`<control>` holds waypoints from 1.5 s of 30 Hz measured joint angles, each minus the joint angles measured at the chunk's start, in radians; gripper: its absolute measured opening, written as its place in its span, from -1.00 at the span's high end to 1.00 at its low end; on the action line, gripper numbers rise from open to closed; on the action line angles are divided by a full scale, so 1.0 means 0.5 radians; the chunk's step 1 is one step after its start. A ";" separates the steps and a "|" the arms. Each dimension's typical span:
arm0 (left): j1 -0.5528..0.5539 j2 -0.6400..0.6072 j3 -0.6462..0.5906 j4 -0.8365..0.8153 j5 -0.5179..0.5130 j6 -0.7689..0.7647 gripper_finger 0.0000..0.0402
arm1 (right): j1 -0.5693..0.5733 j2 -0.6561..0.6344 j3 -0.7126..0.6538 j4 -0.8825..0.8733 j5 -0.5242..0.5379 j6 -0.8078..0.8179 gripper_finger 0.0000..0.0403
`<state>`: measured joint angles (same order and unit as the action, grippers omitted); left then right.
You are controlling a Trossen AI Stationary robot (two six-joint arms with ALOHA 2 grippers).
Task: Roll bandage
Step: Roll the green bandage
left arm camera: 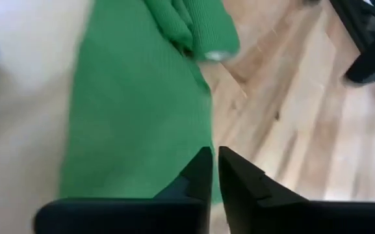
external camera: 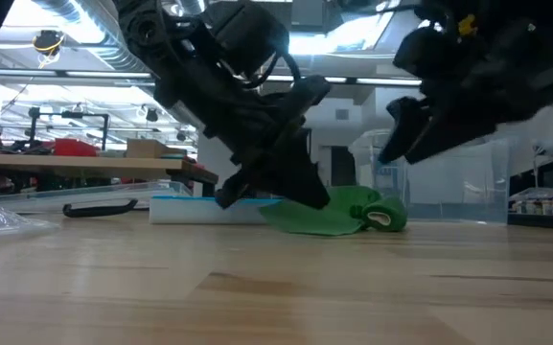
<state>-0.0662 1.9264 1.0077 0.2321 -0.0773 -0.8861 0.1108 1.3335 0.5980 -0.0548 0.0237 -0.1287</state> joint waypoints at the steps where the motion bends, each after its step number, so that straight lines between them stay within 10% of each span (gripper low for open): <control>1: 0.000 0.000 0.000 0.000 -0.034 0.016 0.96 | 0.000 0.037 0.000 0.009 0.028 -0.016 -0.35; 26: -0.007 0.000 0.000 -0.027 -0.190 0.045 0.99 | -0.001 0.248 -0.001 0.232 0.273 0.000 -0.33; 45: -0.064 0.000 0.000 -0.308 -0.362 -0.008 1.00 | 0.000 0.484 0.002 0.239 0.367 0.060 0.34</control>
<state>-0.0982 1.9263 1.0077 0.0780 -0.2584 -0.8902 0.1108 1.5753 0.5991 0.0645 0.2074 -0.0988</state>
